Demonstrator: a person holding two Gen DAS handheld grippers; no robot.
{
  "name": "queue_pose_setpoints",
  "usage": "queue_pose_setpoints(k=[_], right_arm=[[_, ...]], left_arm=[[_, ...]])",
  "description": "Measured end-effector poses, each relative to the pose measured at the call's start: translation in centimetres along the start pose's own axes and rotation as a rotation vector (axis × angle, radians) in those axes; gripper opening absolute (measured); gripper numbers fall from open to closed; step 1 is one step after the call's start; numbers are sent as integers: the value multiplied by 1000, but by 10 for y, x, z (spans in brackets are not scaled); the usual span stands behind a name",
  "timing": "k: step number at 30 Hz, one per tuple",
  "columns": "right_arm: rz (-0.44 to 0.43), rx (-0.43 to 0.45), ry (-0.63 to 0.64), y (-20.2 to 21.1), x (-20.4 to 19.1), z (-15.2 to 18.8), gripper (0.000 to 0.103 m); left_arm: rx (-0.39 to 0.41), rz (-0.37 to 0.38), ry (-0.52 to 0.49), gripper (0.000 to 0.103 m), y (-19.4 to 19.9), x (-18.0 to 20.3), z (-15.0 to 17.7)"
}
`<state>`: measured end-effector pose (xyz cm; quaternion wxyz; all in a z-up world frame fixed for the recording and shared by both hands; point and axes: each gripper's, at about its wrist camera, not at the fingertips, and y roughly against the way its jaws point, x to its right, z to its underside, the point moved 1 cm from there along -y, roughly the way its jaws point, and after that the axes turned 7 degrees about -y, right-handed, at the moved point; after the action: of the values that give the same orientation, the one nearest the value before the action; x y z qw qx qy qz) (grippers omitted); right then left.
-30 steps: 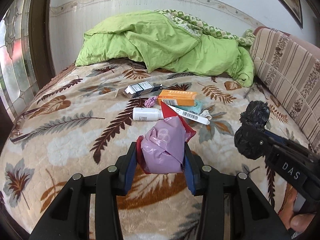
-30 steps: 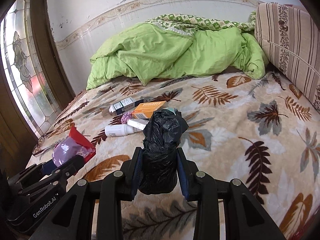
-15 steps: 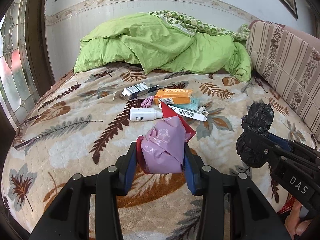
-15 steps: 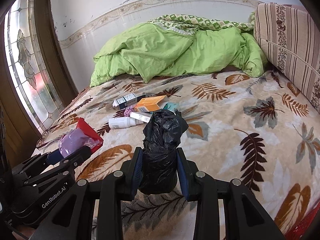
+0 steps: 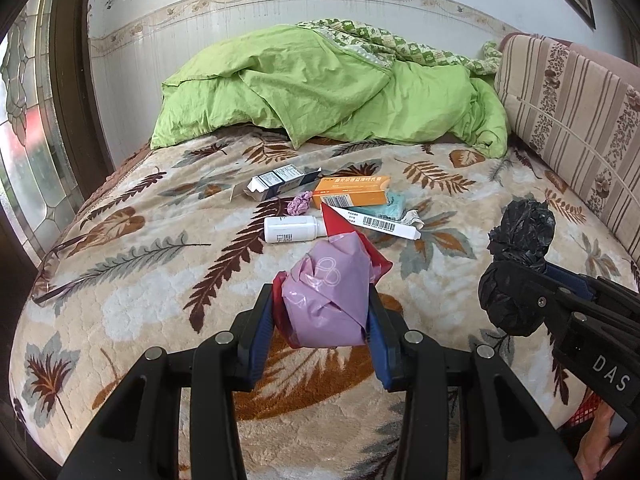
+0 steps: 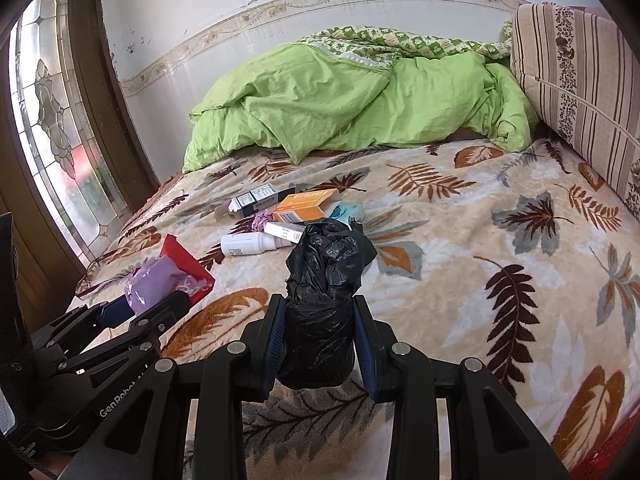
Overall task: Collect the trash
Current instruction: 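Hold the black bag and pink bag lifted above the bed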
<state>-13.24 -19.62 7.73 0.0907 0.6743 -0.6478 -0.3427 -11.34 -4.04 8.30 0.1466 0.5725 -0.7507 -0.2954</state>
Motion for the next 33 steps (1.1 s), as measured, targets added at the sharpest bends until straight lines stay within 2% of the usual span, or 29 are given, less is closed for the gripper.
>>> queue_pose_setpoints(k=[12, 33], right_arm=[[-2, 3, 1, 0, 1, 0, 35], [-38, 4, 57, -3, -17, 4, 35]], left_arm=[[2, -28, -6, 41, -3, -7, 0], [-4, -137, 33, 41, -1, -32, 2]])
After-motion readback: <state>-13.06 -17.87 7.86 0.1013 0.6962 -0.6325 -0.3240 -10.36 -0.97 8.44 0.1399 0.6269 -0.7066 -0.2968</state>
